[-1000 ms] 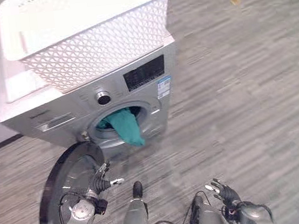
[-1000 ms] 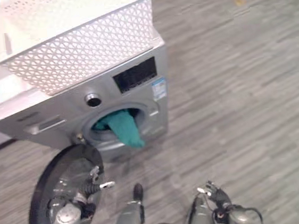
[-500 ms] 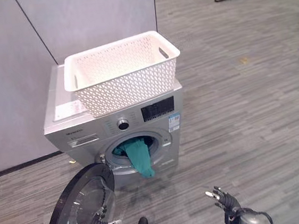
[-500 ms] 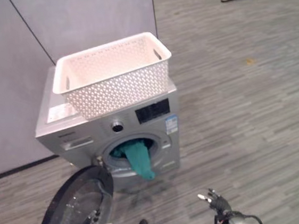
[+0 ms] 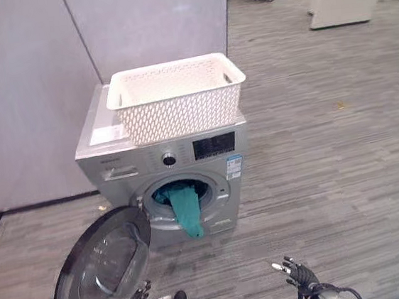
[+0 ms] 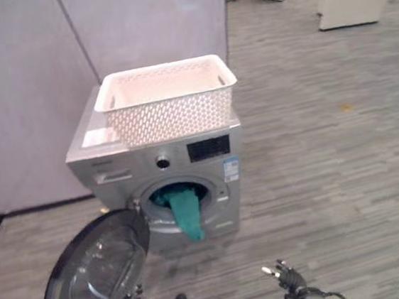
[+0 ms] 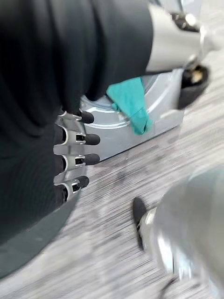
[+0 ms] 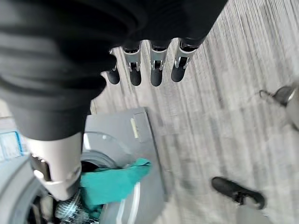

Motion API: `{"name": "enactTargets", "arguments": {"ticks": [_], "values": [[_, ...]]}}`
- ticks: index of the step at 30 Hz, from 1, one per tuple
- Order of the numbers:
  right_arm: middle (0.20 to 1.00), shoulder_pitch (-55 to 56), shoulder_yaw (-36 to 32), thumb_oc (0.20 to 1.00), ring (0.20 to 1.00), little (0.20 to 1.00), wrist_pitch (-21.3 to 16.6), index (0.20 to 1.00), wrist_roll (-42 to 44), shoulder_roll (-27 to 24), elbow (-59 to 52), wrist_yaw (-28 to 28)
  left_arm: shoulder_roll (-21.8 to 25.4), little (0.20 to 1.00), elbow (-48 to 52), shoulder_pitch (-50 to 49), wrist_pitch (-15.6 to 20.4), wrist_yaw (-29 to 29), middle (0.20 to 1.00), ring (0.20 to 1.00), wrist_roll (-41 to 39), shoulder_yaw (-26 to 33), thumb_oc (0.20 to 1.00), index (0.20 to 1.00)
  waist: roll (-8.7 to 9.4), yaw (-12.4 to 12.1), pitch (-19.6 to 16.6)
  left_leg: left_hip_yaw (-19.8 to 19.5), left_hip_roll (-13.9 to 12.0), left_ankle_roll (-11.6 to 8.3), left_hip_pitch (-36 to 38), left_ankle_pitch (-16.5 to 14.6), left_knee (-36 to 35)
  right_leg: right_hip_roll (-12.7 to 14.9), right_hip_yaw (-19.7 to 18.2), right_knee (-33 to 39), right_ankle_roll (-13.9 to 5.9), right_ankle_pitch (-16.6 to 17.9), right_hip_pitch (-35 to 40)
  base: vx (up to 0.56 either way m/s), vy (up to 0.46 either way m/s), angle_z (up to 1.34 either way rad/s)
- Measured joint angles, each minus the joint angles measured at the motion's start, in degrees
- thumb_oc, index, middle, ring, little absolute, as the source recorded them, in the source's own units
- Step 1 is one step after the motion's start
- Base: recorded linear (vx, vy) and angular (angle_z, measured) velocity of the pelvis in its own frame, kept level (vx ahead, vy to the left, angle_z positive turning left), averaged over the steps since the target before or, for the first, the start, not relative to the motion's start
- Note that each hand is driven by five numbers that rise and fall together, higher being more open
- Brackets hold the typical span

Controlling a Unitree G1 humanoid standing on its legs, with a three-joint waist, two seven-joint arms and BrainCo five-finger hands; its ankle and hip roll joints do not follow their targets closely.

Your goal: Grab the laundry basket,head to the washer,open it,put in the laundry and shut it.

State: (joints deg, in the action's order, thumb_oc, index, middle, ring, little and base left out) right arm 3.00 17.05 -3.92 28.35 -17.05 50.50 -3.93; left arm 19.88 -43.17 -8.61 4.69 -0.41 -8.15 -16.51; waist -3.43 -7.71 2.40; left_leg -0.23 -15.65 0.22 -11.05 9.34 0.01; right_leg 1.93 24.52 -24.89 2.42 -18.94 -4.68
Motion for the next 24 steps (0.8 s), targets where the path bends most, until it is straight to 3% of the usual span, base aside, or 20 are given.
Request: {"name": "enactTargets", "arguments": {"ticks": [1,2,3,4,5,6,7,9,12,15,19,24], "values": [[1.000,-0.3,0.1,1.000,1.000,1.000,-0.1,1.000,0.0,-0.2,-0.2,0.0,-0.1,1.000,-0.1,-0.1,0.0,0.1,1.000,1.000,0.0,-0.5,1.000,1.000,-0.24,-0.1,0.7,1.6,-0.8,2.92,-0.4,-0.8,-0.3,-1.5,0.0,-0.3,1.11,-0.3,-0.8,-0.41,-0.124,0.20],[1.000,-2.0,1.1,1.000,1.000,1.000,0.2,1.000,-0.1,0.9,-0.1,0.1,0.9,1.000,0.4,1.4,-0.7,0.0,1.000,1.000,-0.3,-0.6,1.000,1.000,4.34,0.1,2.7,5.0,-0.6,2.87,-2.0,-5.0,3.5,1.5,1.9,3.0,0.98,3.2,-0.7,-0.28,-0.051,0.32],[1.000,-2.4,1.0,1.000,1.000,1.000,0.2,1.000,0.0,1.5,-0.2,0.1,1.5,1.000,0.5,2.1,-1.0,-0.2,1.000,1.000,-0.3,-0.7,1.000,1.000,6.63,0.4,3.6,2.8,0.7,-0.93,-2.6,-4.6,9.5,2.3,2.4,6.4,1.47,5.0,0.5,-0.09,0.048,0.49],[1.000,-1.9,0.7,1.000,1.000,1.000,0.2,1.000,0.0,1.3,0.0,0.1,1.2,1.000,1.1,2.3,-1.2,-0.3,1.000,1.000,-0.3,-0.7,1.000,1.000,7.26,1.2,3.6,2.0,0.8,-2.81,-1.6,-4.6,14.8,2.1,3.3,10.1,2.16,6.8,2.2,0.02,0.048,0.48],[1.000,-1.6,0.6,1.000,1.000,1.000,0.2,1.000,0.0,1.0,0.1,0.1,1.0,1.000,1.8,2.3,-1.1,-0.4,1.000,1.000,-0.3,-0.7,1.000,1.000,7.10,1.7,3.7,1.9,0.6,-2.93,-0.4,-4.5,15.8,2.0,3.8,11.5,2.32,6.6,3.0,0.05,0.094,0.54],[1.000,-1.4,0.3,1.000,1.000,1.000,0.3,1.000,-0.1,0.5,0.1,0.0,0.7,1.000,2.6,2.7,-1.3,-0.5,1.000,1.000,-0.3,-0.7,1.000,1.000,6.74,2.5,3.6,2.5,0.6,-5.44,1.0,-6.4,18.2,2.2,5.7,12.9,1.42,8.0,3.3,0.02,0.038,0.51],[1.000,-0.9,-0.5,1.000,1.000,1.000,0.3,1.000,0.0,0.3,0.2,0.1,0.3,1.000,3.9,2.6,-1.2,-0.6,1.000,1.000,-0.4,-0.7,1.000,1.000,5.73,2.9,2.9,3.1,0.2,-6.33,3.7,-6.9,18.5,1.4,6.5,15.8,0.22,9.3,4.2,0.04,0.150,0.56],[1.000,-0.6,-1.9,1.000,1.000,1.000,0.3,1.000,0.0,0.1,0.2,0.0,-0.6,1.000,4.4,2.9,-1.1,-0.6,1.000,1.000,-0.4,-0.7,1.000,1.000,2.97,4.2,1.9,3.5,-0.9,-6.71,9.1,-6.7,13.3,-0.2,6.5,18.2,-0.25,11.1,4.6,0.10,0.170,0.54],[1.000,0.5,-2.3,1.000,1.000,1.000,0.3,1.000,0.0,0.4,0.4,0.0,-1.2,1.000,4.4,2.3,-1.2,-0.6,1.000,1.000,-0.4,-0.7,1.000,1.000,1.59,5.3,1.0,4.6,-2.3,-9.42,13.5,-4.6,4.3,-0.7,7.4,18.3,-0.74,11.1,4.4,0.02,0.078,0.47],[1.000,0.9,-2.2,1.000,1.000,1.000,0.3,1.000,0.0,0.5,0.4,0.0,-1.0,1.000,6.0,0.6,-1.3,-0.6,1.000,1.000,-0.8,-0.4,1.000,1.000,0.69,4.2,0.6,5.6,-2.5,-9.70,13.1,-2.5,3.7,-0.8,7.6,18.1,-0.89,11.2,4.7,0.02,0.093,0.09],[1.000,0.9,-1.7,1.000,1.000,1.000,0.3,1.000,-1.2,1.4,0.9,0.0,0.1,1.000,8.6,-0.9,-1.5,-0.6,1.000,1.000,-0.9,0.7,1.000,1.000,1.51,3.2,0.1,5.2,-1.1,-9.96,13.0,-2.6,2.5,0.2,7.7,18.1,-2.28,12.1,4.6,-0.01,0.075,0.18],[1.000,0.9,-1.7,1.000,1.000,1.000,0.3,1.000,-2.1,1.6,1.2,-0.1,0.1,1.000,9.5,-1.0,-1.5,-0.5,1.000,1.000,-1.0,2.4,1.000,1.000,1.23,2.6,-0.2,3.9,0.2,-9.93,13.0,-3.0,1.0,1.4,7.5,18.1,-3.12,12.6,4.6,0.00,0.059,0.19]]}}
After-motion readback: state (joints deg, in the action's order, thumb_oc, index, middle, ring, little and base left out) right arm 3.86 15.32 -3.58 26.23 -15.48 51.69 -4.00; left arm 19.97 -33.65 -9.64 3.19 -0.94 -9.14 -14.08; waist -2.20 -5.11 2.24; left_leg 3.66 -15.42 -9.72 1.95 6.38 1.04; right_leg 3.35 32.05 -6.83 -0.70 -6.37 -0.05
